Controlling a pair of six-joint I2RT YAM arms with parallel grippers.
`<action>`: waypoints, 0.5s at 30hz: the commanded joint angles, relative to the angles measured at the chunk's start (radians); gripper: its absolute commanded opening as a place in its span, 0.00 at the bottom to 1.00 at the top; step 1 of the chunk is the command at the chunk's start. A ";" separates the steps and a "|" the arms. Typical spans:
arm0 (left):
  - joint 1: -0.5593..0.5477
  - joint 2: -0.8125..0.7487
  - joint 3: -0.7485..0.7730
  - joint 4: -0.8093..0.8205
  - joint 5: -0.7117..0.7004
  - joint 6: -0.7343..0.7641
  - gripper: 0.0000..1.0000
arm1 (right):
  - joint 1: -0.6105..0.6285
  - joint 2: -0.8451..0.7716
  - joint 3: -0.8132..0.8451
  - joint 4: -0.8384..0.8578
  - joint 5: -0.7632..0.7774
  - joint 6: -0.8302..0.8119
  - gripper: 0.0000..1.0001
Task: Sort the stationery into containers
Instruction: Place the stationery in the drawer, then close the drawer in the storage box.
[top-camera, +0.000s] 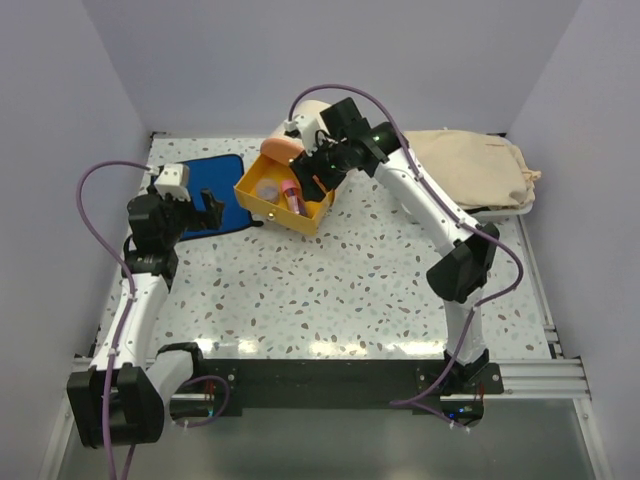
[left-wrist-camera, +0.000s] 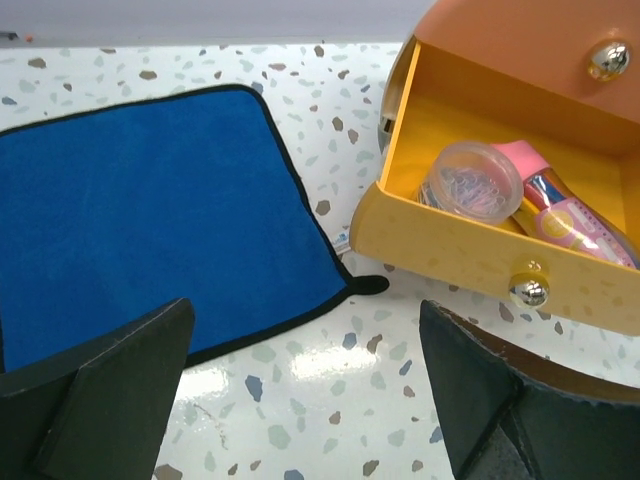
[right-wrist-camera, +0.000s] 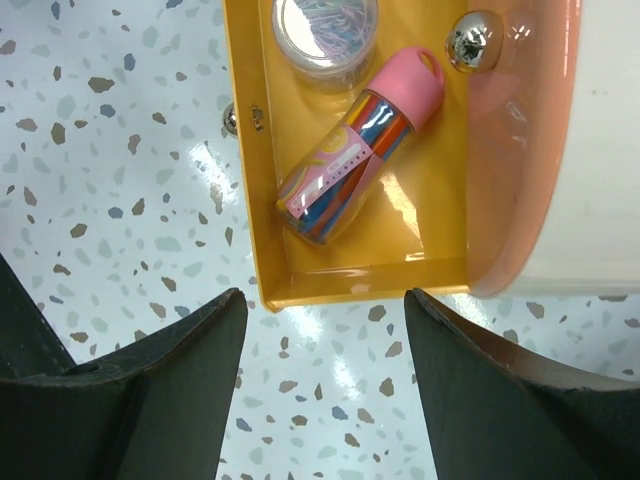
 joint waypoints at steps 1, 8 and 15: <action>0.002 -0.004 -0.011 -0.026 0.014 0.008 0.99 | -0.001 -0.131 -0.035 0.059 0.052 0.019 0.67; -0.010 0.031 -0.006 -0.069 0.091 0.008 0.96 | -0.020 -0.540 -0.647 0.659 0.126 0.035 0.70; -0.058 0.167 0.046 0.020 0.220 -0.040 0.51 | -0.023 -0.591 -0.736 0.622 0.258 0.043 0.71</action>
